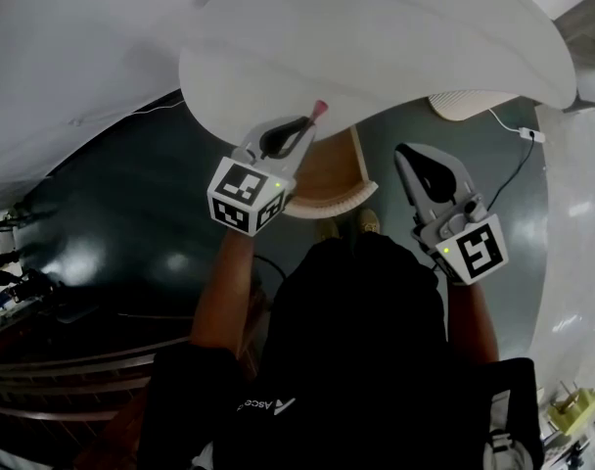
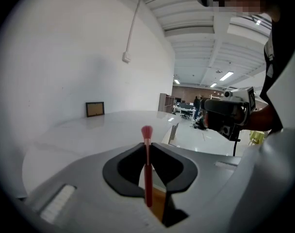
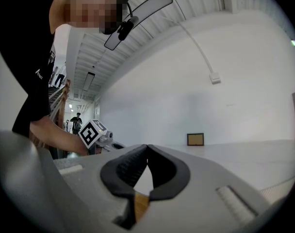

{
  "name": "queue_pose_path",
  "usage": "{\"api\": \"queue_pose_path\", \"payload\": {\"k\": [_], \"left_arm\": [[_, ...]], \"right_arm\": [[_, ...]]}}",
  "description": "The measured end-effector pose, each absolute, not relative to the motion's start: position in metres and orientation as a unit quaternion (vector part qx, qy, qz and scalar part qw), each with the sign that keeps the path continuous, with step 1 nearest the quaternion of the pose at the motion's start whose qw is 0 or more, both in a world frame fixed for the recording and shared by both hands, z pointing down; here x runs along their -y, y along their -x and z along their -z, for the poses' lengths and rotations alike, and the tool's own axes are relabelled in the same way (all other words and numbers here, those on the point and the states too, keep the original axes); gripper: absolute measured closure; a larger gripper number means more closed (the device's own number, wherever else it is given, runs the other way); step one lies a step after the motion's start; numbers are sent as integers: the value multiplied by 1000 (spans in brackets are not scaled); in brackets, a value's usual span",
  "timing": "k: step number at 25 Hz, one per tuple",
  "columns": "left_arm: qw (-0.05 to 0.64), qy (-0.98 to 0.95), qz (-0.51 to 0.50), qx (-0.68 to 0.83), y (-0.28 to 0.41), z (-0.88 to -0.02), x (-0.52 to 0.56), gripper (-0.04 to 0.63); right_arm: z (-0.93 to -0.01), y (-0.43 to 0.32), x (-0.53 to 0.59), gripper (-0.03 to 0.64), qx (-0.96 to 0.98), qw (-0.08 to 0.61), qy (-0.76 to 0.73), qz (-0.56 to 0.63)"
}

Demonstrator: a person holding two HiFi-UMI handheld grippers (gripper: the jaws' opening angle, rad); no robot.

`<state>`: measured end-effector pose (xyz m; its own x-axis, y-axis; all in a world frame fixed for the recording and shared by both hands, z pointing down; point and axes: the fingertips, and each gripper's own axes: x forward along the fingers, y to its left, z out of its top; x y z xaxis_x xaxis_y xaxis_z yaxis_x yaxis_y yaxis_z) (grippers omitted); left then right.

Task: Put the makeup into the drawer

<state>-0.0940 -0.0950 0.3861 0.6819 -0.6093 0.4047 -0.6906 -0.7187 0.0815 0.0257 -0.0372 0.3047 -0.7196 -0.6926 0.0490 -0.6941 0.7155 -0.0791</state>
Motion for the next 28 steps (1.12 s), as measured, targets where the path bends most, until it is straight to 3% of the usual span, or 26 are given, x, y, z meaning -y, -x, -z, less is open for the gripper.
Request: {"api": "queue_pose_path", "payload": {"k": [13, 28], "left_arm": [[109, -920, -185, 326, 77, -386, 33, 541], [95, -911, -334, 224, 62, -486, 32, 541]], "right_arm": [[-318, -25, 18, 614, 930, 19, -364, -56], [-343, -32, 14, 614, 923, 46, -373, -81]]}}
